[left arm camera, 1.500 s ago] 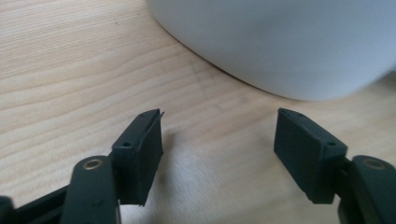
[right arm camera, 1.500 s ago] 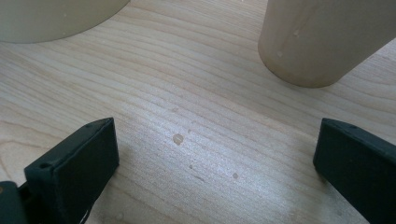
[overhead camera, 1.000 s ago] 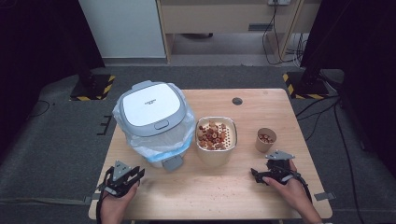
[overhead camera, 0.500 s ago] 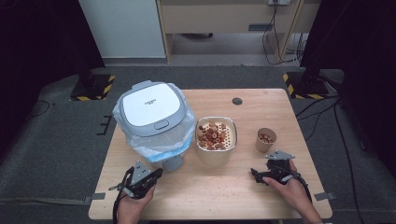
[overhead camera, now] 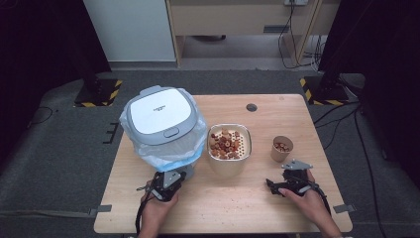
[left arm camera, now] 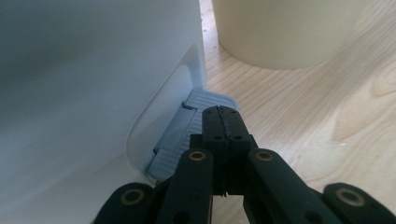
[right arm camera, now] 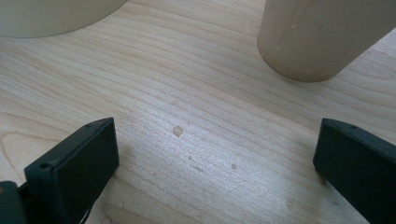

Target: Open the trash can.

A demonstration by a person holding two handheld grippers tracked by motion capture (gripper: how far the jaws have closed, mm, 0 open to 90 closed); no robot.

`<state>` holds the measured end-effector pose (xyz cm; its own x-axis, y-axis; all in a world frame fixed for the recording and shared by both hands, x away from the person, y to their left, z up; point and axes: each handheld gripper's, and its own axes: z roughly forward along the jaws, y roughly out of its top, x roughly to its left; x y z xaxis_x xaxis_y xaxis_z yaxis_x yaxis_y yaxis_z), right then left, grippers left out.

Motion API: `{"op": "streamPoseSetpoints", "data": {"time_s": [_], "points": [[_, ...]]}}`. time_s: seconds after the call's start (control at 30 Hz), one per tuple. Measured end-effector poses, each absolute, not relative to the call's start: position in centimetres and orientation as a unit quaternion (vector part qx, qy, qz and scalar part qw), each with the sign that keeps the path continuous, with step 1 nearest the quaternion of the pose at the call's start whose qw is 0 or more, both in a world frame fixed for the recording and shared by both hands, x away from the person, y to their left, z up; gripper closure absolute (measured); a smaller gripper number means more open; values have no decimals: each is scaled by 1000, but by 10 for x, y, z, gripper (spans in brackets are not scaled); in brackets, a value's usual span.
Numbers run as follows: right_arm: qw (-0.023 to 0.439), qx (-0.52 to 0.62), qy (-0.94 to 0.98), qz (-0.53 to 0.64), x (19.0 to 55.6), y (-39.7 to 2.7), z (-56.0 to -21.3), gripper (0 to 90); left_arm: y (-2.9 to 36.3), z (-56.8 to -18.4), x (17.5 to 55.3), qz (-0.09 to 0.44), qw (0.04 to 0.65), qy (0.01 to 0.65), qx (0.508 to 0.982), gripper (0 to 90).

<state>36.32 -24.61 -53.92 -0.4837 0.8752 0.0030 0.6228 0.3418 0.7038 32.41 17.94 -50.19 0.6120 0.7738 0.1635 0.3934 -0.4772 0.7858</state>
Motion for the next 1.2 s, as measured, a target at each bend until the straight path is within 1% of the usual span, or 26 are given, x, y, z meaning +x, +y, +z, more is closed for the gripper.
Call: {"op": "streamPoseSetpoints", "data": {"time_s": [0.17,0.2,0.33,0.6,0.83,1.2], "points": [[192,470,796,328,363,-246,-539,6,177,-507,332,266,360,359,819,895],[192,471,796,328,363,-246,-539,6,173,-510,329,247,371,389,806,896],[192,471,796,328,363,-246,-539,6,172,-511,330,259,360,375,814,895],[193,470,796,329,363,-246,-539,7,173,-515,331,247,364,399,805,896],[191,473,795,328,362,-246,-539,7,173,-516,333,249,346,389,817,896],[185,469,800,325,362,-246,-538,8,171,-523,336,241,341,401,815,897]]}}
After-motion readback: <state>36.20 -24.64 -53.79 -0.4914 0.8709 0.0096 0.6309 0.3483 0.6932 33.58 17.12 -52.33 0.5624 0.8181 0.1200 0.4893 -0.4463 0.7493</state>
